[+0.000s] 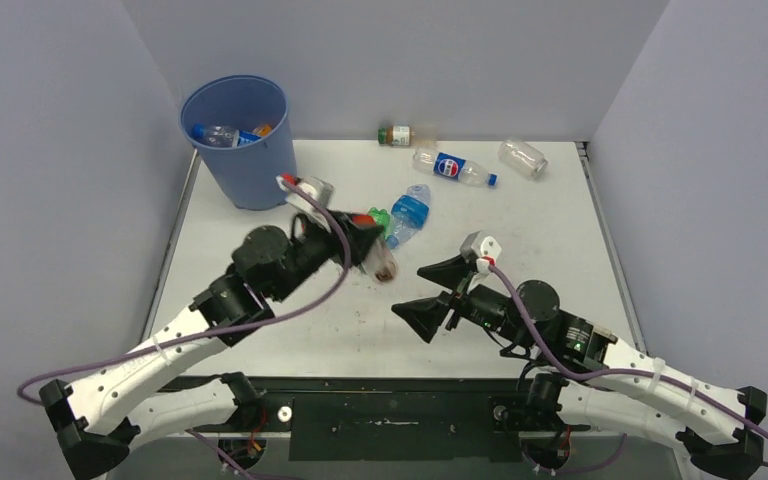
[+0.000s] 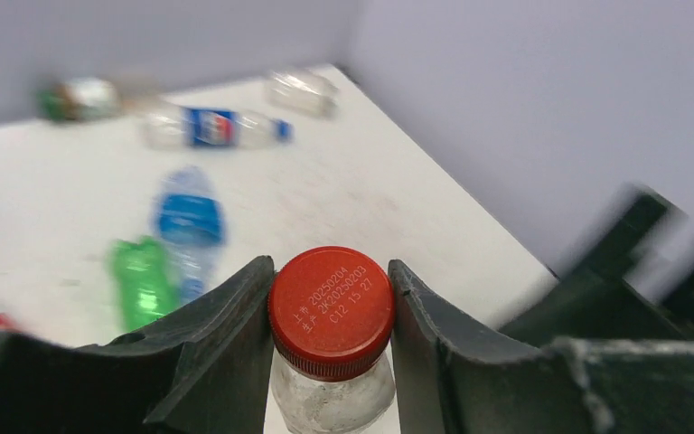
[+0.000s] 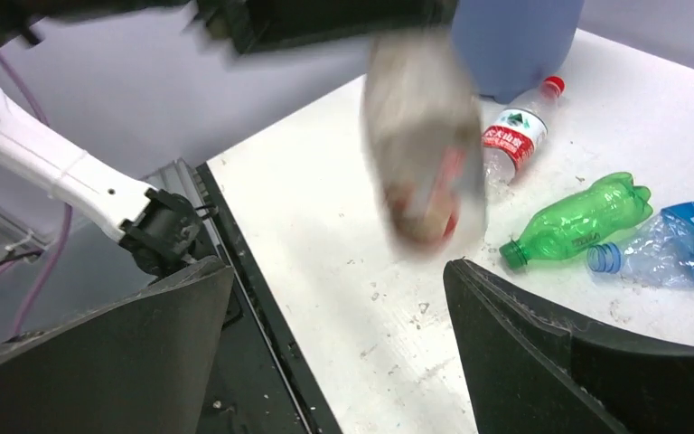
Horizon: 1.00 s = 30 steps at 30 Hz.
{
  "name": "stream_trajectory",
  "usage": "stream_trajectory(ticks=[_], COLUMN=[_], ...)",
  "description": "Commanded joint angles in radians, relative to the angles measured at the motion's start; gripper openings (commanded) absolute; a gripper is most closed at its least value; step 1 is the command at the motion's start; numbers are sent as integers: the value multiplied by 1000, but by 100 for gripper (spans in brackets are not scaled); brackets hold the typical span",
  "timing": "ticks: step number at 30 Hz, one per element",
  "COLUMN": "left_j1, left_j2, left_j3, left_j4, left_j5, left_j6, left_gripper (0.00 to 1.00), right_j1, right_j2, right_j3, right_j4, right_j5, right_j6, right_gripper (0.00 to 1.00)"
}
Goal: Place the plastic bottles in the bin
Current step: Pick up the plastic bottle at the center of the board, then place the plastic bottle in the trash bin.
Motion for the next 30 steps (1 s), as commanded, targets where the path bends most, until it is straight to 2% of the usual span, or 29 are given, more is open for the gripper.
stream_trajectory(ticks=[1,3,5,10,14,20,29,30], left_j1=[331,494,605,748,817,899,904,904], left_j2=[-39,-13,22,140,265,458,755,774], left_j3=[172,250,326,410,435,478,724,736], left_j4=[-16,-20,2,179,342,588,547,550], left_j5=[-66,-29,-43,-145,-215,-187,-189,-189], left_j6=[42,-2,-3,51,89,92,273,286], left_gripper=[0,0,0,0,0,0,0,2], right_j1=[-2,-2,-2,-2,-2,-2,-2,-2], right_j2=[-63,-93,-121,-169,-170,-165,-269,-271], right_j3=[60,44,3,-126,-194,-293,-368,-366], right_j4=[-21,-12,14,109,128,138,143,135], right_j5=[22,65,133,242,320,335,420,428], right_j6=[35,40,49,113,175,226,167,158], right_gripper=[90,90,90,90,90,90,90,90])
